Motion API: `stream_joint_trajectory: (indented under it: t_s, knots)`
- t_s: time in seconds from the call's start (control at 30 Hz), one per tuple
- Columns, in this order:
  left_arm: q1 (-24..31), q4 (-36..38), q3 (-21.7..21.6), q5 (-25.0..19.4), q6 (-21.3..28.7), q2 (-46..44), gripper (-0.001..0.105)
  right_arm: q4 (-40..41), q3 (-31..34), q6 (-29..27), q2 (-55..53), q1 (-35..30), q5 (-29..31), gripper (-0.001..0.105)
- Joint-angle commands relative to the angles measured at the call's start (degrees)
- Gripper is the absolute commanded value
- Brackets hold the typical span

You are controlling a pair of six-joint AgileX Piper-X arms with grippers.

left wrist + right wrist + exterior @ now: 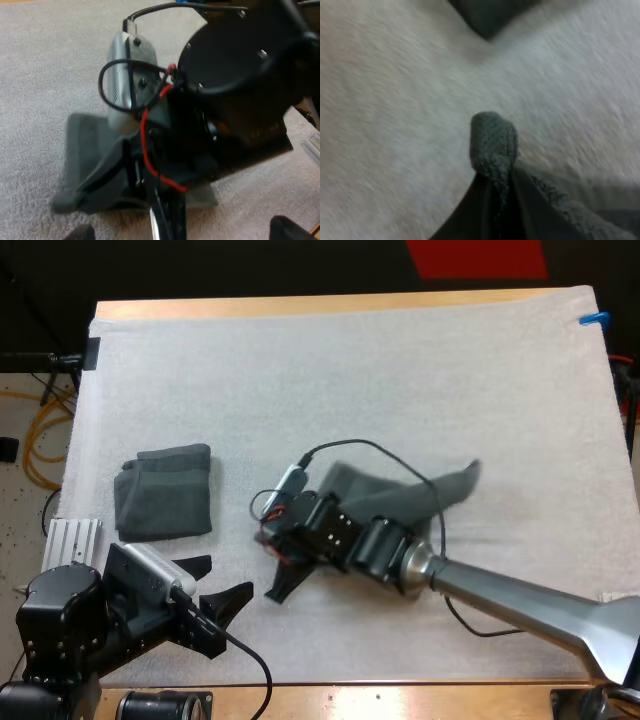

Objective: Pick towel from pile fold and stack

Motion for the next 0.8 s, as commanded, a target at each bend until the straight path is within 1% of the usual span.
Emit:
stream_joint_trajectory:
  t_s: [0.0,0.13,0.17,0.23,0.3,0.33,0.37,0.4,0.5,0.53,0.57,0.77]
  knots:
    - [-0.11,0.41,-0.35,0.03,0.18,0.03,0.066,-3.21,-1.27,0.02,-0.72,0.20,-0.62,0.001]
    - [-0.11,0.41,-0.35,0.03,0.18,0.03,0.066,-3.57,-4.45,0.26,-0.72,0.22,-1.15,0.001]
    - [-0.11,0.41,-0.35,0.03,0.18,0.03,0.066,-3.34,-5.73,0.26,-0.72,0.22,-2.42,0.001]
    - [-0.11,0.41,-0.35,0.03,0.18,0.03,0.066,-3.20,-7.25,0.26,-0.72,0.22,-5.08,0.005]
    - [-0.11,0.41,-0.35,0.03,0.18,0.03,0.066,-3.06,-8.65,0.26,-0.72,0.22,-6.16,0.017]
    - [-0.11,0.41,-0.35,0.03,0.18,0.03,0.066,-3.05,-8.87,0.26,-0.72,0.22,-6.17,0.020]
    - [-0.11,0.41,-0.35,0.03,0.18,0.03,0.066,-2.79,-9.19,0.26,-0.72,0.22,-6.17,0.028]
    - [-0.11,0.41,-0.35,0.03,0.18,0.03,0.066,-1.97,-9.47,0.26,-0.72,0.22,-6.17,0.037]
    - [-0.11,0.41,-0.35,0.03,0.18,0.03,0.066,2.45,-9.91,0.26,-0.72,0.22,-7.29,0.051]
    - [-0.11,0.41,-0.35,0.03,0.18,0.03,0.066,3.25,-9.92,0.26,-0.72,0.22,-7.33,0.053]
    - [-0.11,0.41,-0.35,0.03,0.18,0.03,0.066,5.69,-9.91,0.26,-0.72,0.22,-7.32,0.054]
    - [-0.11,0.41,-0.35,-0.18,1.02,0.03,0.066,19.96,-9.91,0.26,-1.96,0.22,-7.32,0.054]
